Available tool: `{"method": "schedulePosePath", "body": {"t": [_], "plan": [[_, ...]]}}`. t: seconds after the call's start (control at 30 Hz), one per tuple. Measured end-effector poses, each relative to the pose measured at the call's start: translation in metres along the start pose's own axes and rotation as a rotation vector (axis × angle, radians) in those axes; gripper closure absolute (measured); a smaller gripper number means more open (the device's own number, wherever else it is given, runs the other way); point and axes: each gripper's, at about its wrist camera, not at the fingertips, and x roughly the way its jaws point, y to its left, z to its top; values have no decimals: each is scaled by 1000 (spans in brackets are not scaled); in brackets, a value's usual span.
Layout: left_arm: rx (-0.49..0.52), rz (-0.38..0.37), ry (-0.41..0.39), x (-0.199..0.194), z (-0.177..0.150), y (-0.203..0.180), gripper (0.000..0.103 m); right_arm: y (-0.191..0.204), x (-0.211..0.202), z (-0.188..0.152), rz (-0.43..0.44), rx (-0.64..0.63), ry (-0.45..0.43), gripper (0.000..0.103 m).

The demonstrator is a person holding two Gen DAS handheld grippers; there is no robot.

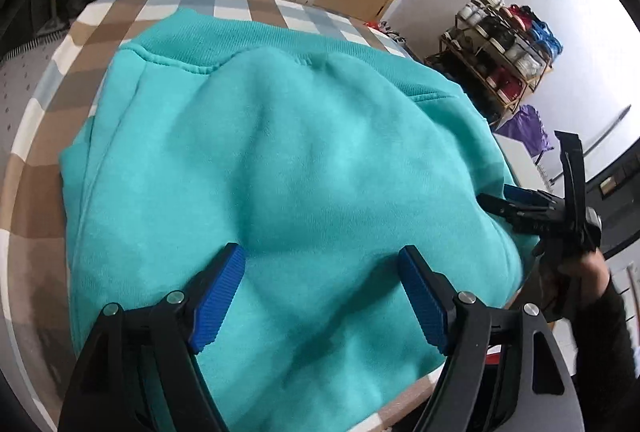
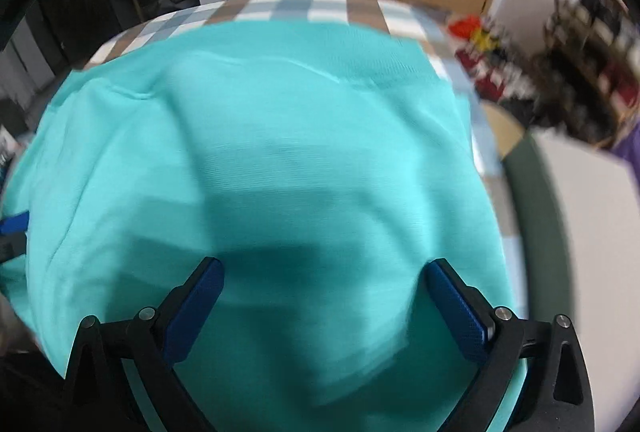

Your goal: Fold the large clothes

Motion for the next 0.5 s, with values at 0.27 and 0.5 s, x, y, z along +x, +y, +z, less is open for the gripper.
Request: {"method": "schedulePosePath", "body": {"t": [0.27,0.5], "plan": [[75,26,-3,1,-13,-12,28,8,-30,20,-44,-61,29,13],[58,54,-16,3,-16,-13,28,42,-37,77,-44,-116,-19,13]]}}
